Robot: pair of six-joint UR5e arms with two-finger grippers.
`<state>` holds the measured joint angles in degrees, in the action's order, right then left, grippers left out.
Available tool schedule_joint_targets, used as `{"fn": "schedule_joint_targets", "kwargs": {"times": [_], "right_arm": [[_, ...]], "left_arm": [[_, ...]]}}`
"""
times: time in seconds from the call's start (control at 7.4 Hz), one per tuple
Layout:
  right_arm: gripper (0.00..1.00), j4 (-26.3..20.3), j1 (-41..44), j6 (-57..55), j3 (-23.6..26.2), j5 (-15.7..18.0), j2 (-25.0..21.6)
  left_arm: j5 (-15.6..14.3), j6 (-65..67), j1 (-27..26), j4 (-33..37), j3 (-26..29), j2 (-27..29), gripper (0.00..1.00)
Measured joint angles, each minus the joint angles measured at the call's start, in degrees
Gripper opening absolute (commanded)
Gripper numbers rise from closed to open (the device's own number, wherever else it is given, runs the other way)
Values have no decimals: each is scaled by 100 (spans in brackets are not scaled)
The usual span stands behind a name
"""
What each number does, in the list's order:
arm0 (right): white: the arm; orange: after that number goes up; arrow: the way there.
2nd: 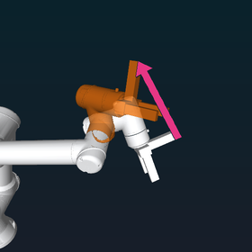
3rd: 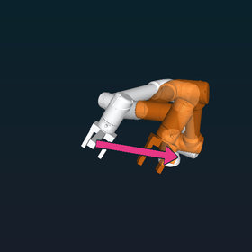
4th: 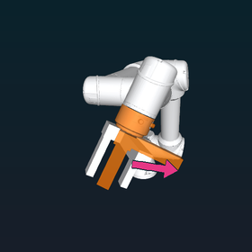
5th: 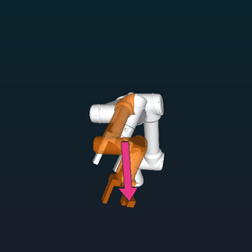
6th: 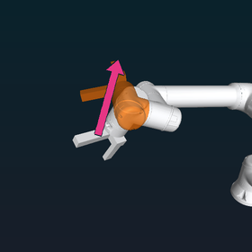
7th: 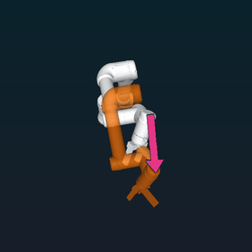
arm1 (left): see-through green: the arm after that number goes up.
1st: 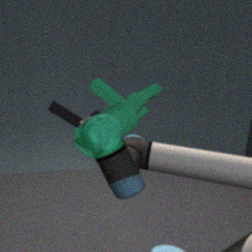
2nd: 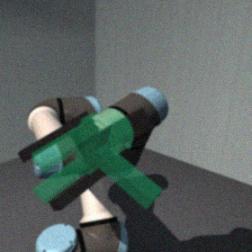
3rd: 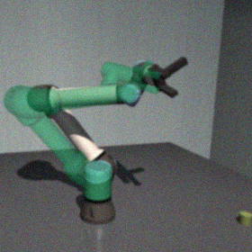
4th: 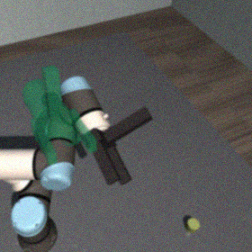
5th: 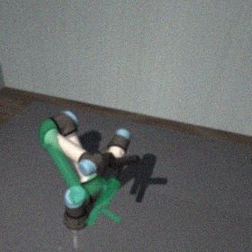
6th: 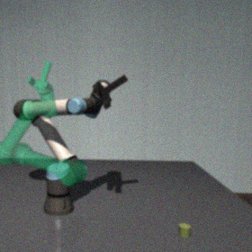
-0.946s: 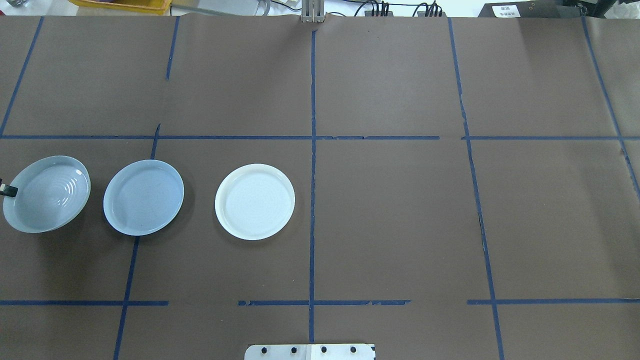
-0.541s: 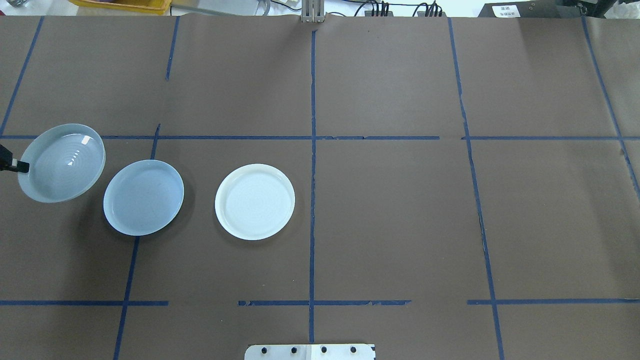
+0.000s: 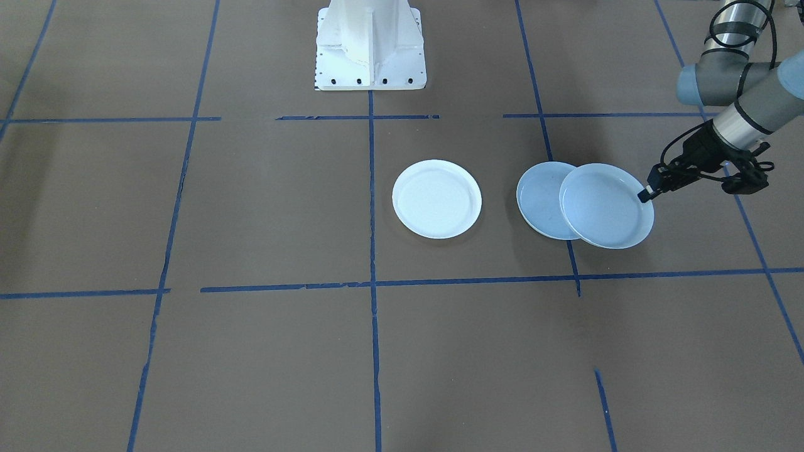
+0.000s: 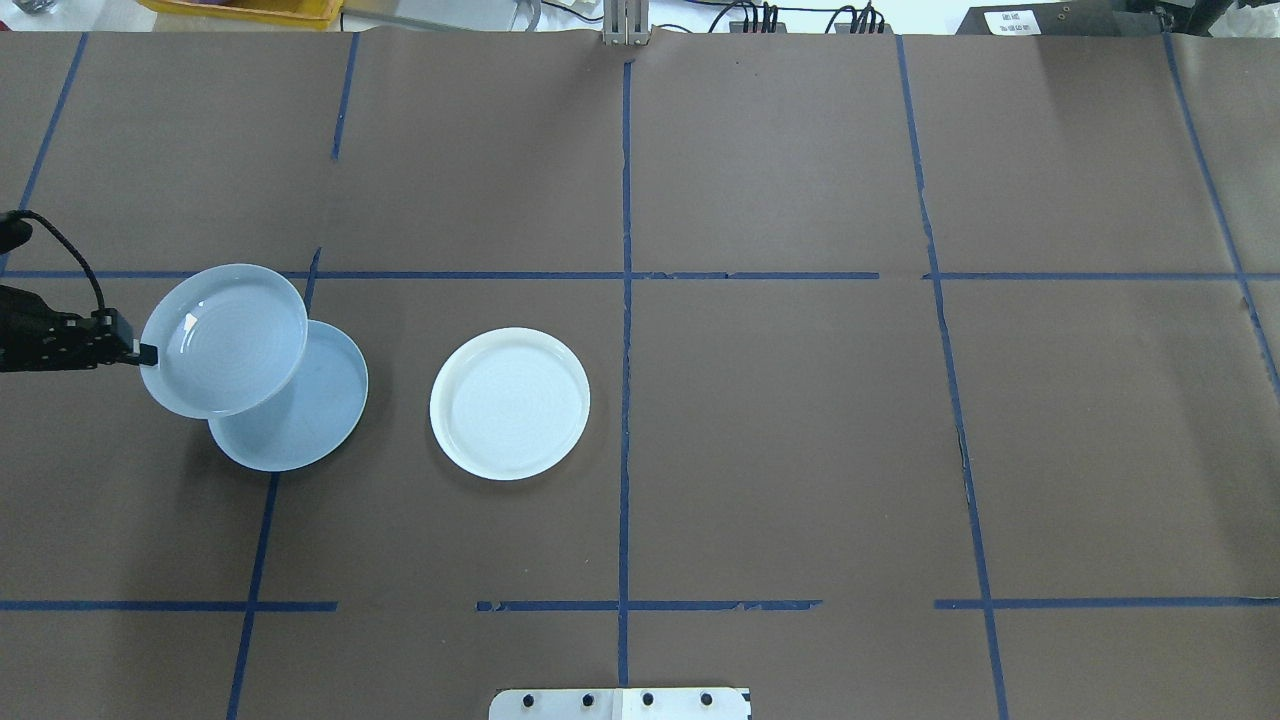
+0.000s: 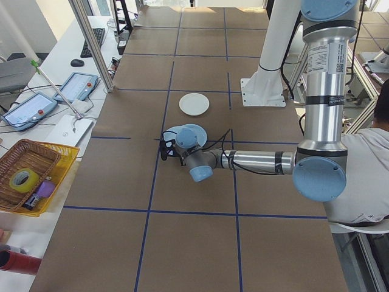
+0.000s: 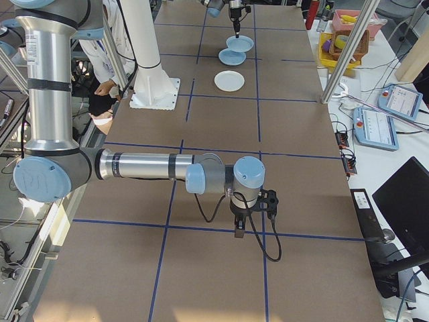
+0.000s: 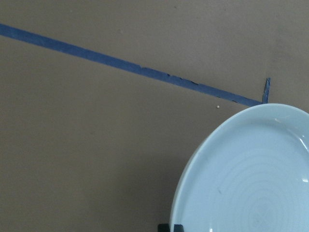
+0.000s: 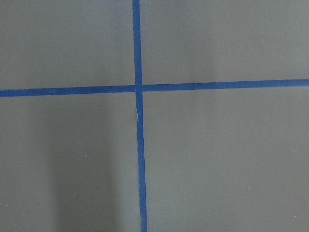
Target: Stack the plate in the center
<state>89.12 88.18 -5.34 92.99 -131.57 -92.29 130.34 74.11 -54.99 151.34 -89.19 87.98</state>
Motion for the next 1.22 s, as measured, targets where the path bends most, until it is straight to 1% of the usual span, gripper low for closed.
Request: {"fn": "schedule_joint_targets", "kwargs": {"times": [0.14, 0.27, 0.41, 0.68, 0.81, 0.95, 1.08, 1.22], "right_arm": [[100, 0, -1, 2, 0, 0, 0], [100, 0, -1, 1, 0, 0, 0], [100, 0, -2, -1, 0, 0, 0], [100, 0, -3, -1, 0, 0, 0], [100, 0, -3, -2, 0, 0, 0], [100, 0, -3, -2, 0, 0, 0], [100, 0, -3, -2, 0, 2, 0], [100, 0, -3, -2, 0, 5, 0]], "left_arm": [[-169, 214, 239, 0, -128, 13, 0], [-292, 362, 410, 1, -181, 37, 39], [-360, 438, 503, -1, -195, 53, 99], [-436, 471, 557, -17, -219, 59, 100], [-380, 484, 558, -48, -334, 68, 100], [-246, 552, 562, -180, -571, 92, 100], [-132, 701, 584, -521, -891, 197, 100], [-116, 934, 681, -974, -1164, 421, 100]]}}
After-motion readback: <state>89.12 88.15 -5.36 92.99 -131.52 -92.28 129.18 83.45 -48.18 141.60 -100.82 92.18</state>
